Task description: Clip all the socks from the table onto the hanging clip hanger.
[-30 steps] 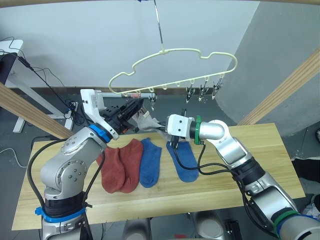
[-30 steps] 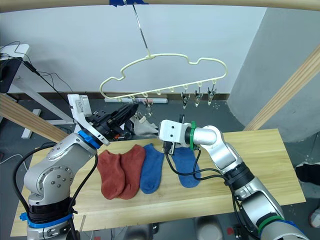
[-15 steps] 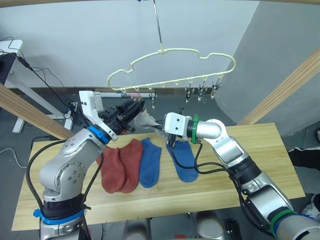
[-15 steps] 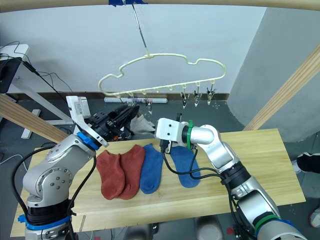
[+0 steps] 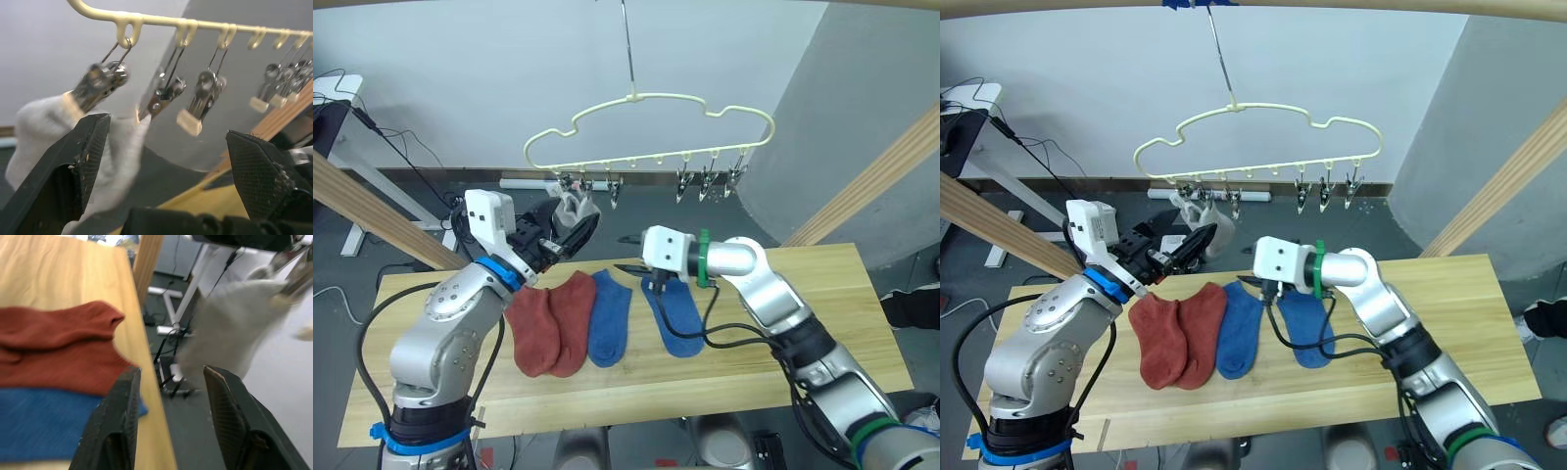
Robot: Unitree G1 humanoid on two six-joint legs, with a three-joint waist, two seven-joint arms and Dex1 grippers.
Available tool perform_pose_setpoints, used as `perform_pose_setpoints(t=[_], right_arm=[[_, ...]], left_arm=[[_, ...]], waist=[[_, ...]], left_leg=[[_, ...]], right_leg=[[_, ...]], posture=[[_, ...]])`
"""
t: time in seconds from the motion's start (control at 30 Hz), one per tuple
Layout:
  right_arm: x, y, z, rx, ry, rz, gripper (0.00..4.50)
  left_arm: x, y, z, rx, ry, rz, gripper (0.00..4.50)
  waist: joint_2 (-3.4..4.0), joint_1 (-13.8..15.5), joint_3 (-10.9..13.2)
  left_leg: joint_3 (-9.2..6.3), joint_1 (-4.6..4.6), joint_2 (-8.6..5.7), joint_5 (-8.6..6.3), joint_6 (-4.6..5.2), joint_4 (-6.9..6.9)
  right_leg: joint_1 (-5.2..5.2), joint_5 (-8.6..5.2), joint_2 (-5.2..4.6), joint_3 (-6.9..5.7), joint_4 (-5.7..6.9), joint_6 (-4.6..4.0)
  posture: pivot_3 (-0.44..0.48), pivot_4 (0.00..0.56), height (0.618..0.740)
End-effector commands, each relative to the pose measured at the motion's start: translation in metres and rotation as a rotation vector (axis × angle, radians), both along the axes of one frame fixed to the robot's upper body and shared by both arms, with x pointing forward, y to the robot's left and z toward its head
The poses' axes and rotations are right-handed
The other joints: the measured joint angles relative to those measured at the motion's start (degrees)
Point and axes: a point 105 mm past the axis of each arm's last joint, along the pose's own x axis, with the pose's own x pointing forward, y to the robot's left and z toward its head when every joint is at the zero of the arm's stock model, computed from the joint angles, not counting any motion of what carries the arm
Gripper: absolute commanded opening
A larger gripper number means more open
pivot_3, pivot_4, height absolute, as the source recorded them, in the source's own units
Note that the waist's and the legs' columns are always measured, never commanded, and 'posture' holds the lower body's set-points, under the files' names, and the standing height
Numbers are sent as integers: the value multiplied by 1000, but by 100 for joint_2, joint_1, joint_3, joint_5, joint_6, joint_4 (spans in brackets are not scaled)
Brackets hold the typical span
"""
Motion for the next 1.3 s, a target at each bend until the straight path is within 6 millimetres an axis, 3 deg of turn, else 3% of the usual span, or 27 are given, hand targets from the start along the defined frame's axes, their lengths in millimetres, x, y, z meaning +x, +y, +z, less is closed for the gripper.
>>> perform_pose_setpoints(t=[0.03, 0.3, 0.47, 0.6, 0.83, 1.3], right_arm=[[-20, -14, 22, 45, -13, 42, 2163], [-49, -65, 58, 139, 98, 41, 2163], [-57, -84, 65, 178, 203, -1, 2163], [-59, -87, 65, 184, 219, -37, 2163], [-60, -89, 67, 204, 221, -81, 2205], [-62, -89, 72, 212, 228, -101, 2205]], left_arm=[[-14, -17, 16, 68, -175, -7, 4192], [-17, -37, 6, 12, -239, 54, 4192], [-13, -47, -5, 6, -244, 90, 4192], [-9, -52, -7, -21, -251, 105, 4192], [-2, -59, -13, -31, -247, 134, 2145], [22, -60, -10, -57, -253, 192, 2145]], waist=[[0, 18, 0], [3, 81, 2], [3, 79, 1], [3, 66, 2], [2, 65, 1], [2, -14, 1]], left_leg=[[2, -1, 0, 0, 0, 0], [2, 2, -8, 0, 1, 4], [3, 2, -17, -1, 3, 4], [6, 1, -20, -1, 3, 5], [7, 1, -23, 0, 3, 7], [6, 0, -26, 0, 3, 10]], right_leg=[[0, 0, -1, 2, -1, 0], [2, 0, 4, 1, 8, -1], [5, 0, 7, 0, 6, -1], [5, 0, 8, 2, 6, -1], [5, 0, 11, 1, 7, 0], [6, 1, 14, -1, 7, 1]], posture=[[-208, 345, 733], [-244, 340, 733], [-265, 337, 733], [-273, 337, 733], [-284, 338, 733], [-313, 337, 733]])
